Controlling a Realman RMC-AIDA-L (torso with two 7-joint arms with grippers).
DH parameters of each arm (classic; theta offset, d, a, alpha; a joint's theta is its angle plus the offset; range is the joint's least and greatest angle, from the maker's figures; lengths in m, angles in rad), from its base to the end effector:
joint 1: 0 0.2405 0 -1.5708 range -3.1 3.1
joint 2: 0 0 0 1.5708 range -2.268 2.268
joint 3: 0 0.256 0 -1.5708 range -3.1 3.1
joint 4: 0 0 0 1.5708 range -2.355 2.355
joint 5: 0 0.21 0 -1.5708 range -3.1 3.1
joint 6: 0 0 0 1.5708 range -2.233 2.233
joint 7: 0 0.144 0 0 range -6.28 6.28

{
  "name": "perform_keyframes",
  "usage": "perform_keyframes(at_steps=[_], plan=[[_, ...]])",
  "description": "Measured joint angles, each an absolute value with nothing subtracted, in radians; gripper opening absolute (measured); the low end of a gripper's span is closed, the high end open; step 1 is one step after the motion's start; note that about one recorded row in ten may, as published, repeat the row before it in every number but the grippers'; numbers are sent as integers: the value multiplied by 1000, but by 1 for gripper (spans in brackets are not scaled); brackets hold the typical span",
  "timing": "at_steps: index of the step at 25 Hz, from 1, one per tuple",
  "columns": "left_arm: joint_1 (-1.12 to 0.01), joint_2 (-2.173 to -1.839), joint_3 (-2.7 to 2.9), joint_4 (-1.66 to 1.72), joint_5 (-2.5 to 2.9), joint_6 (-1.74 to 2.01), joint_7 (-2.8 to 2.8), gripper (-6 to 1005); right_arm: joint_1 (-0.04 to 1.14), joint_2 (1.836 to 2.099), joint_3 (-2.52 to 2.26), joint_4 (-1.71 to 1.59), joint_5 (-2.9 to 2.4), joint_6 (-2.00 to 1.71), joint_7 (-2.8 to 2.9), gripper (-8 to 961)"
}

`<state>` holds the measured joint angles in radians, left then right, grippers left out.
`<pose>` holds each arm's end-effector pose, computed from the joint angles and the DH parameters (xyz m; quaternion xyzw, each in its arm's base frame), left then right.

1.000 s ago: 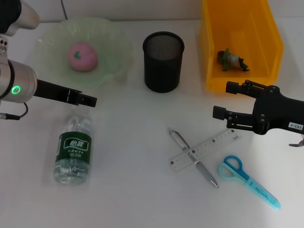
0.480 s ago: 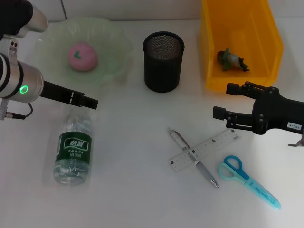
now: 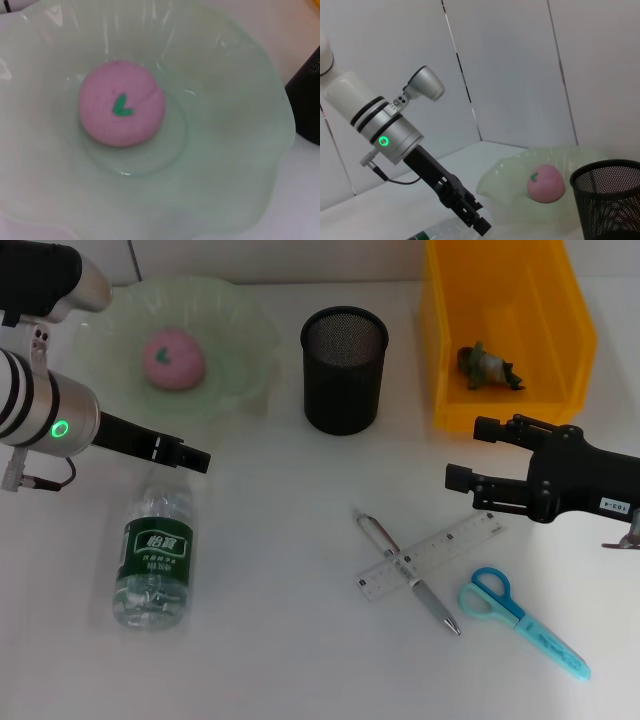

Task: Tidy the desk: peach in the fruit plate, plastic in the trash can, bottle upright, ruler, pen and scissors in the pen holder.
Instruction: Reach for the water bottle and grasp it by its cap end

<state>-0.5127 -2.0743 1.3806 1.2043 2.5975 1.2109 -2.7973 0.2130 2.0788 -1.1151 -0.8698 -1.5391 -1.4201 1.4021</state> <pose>-0.2323 0.3736 -0.0066 -0.8331 -0.4708 0.0866 0.2772 0.2728 0.2883 0.0025 -0.9092 0.2297 0.2937 0.1853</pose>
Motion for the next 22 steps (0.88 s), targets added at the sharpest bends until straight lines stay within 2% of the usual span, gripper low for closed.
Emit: perform_keyframes(at_steps=[12,14,20,22], plan=[[-517,-2071,1393,1200,2598,1227,-2725,695,242,2078,-1108,-827,-1581,-1391,1417,844],[-515,-2071,1396,1205,2598,1229,-2717,512,244,2078,-1108,-826,-1583,-1391,1420,844],[-498,-2072,1436,1240,2623,1239,-2672,462,254,2077,-1106,-819,-1601,-1392,1440,844],[-453,-2071,1435,1344,2598,1278,-2628,462,254,2077,-1106,-825,-1602,-1395,1453,844]])
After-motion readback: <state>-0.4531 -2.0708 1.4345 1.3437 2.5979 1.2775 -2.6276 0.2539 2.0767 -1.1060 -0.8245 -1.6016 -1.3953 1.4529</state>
